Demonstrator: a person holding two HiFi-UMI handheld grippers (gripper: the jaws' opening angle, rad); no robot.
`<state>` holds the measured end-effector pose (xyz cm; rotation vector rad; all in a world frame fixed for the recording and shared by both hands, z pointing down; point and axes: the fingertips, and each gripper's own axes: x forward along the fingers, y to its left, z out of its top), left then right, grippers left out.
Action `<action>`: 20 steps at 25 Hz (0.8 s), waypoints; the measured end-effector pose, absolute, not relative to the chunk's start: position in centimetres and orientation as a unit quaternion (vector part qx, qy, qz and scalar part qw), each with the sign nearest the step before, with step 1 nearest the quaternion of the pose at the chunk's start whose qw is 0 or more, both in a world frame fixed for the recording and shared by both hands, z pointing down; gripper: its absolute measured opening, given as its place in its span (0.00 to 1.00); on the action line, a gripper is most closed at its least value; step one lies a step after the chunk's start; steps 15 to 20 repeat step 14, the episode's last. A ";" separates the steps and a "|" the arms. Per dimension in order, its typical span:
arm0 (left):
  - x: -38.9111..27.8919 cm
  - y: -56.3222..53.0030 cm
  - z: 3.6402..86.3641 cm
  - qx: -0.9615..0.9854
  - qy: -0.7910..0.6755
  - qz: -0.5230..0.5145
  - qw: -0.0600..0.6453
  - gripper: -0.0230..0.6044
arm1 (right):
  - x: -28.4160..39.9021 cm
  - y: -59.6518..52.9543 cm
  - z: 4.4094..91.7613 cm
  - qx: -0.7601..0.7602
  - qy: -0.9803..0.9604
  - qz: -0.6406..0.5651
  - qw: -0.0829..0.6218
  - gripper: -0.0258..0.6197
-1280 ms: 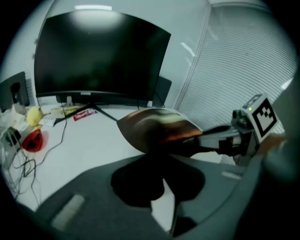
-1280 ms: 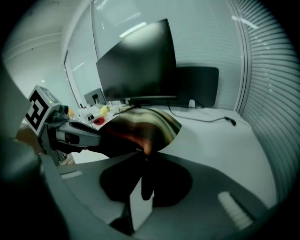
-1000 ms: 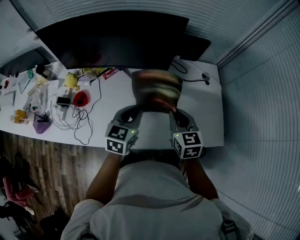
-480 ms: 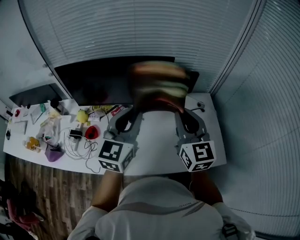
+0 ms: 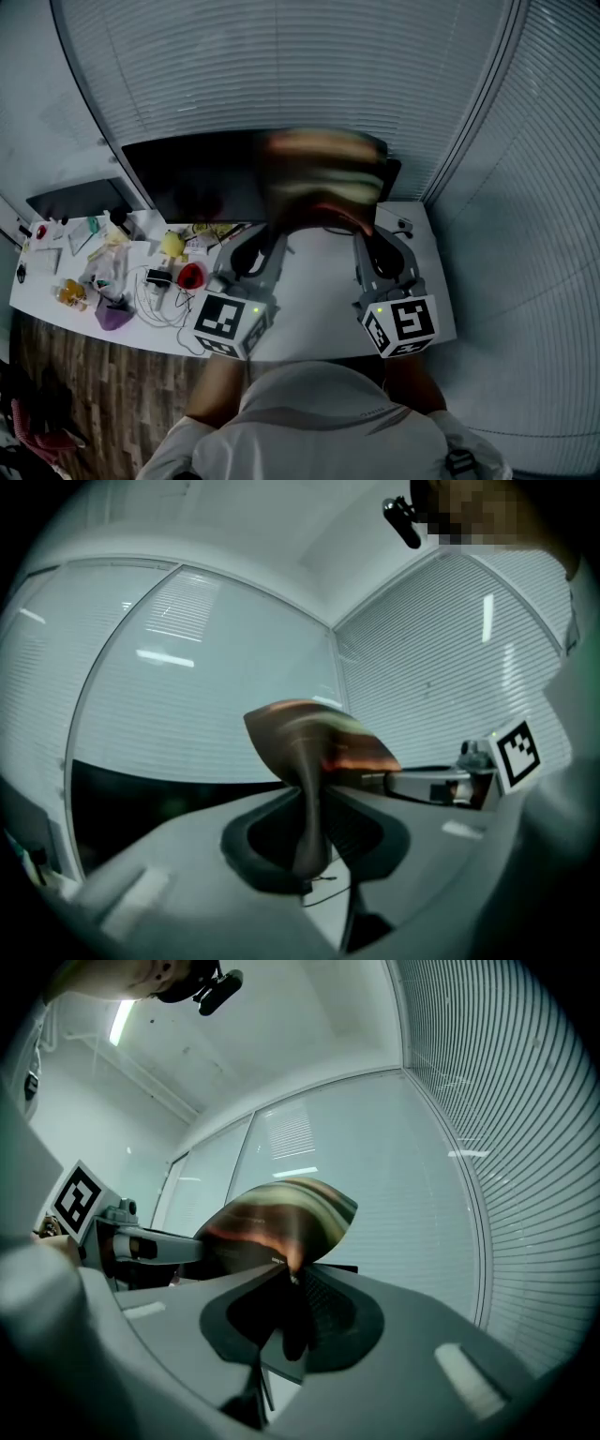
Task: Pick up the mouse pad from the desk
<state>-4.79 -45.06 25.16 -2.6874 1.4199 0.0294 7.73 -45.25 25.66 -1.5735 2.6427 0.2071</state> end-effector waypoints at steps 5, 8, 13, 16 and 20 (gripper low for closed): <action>-5.1 -44.7 25.3 -0.880 0.472 0.011 0.050 0.14 | 7.4 -44.9 26.0 -0.504 0.861 0.064 0.028 0.11; -5.1 -44.4 25.2 -0.880 0.472 0.014 0.050 0.14 | 7.3 -44.5 25.8 -0.501 0.863 0.060 0.028 0.11; -5.0 -44.5 24.7 -0.883 0.467 0.016 0.052 0.15 | 7.2 -44.6 25.6 -0.501 0.863 0.059 0.025 0.11; -5.0 -44.6 24.7 -0.883 0.465 0.014 0.053 0.15 | 7.2 -44.7 25.6 -0.501 0.863 0.058 0.024 0.11; -5.0 -44.6 24.7 -0.883 0.465 0.014 0.053 0.15 | 7.2 -44.7 25.6 -0.501 0.863 0.058 0.024 0.11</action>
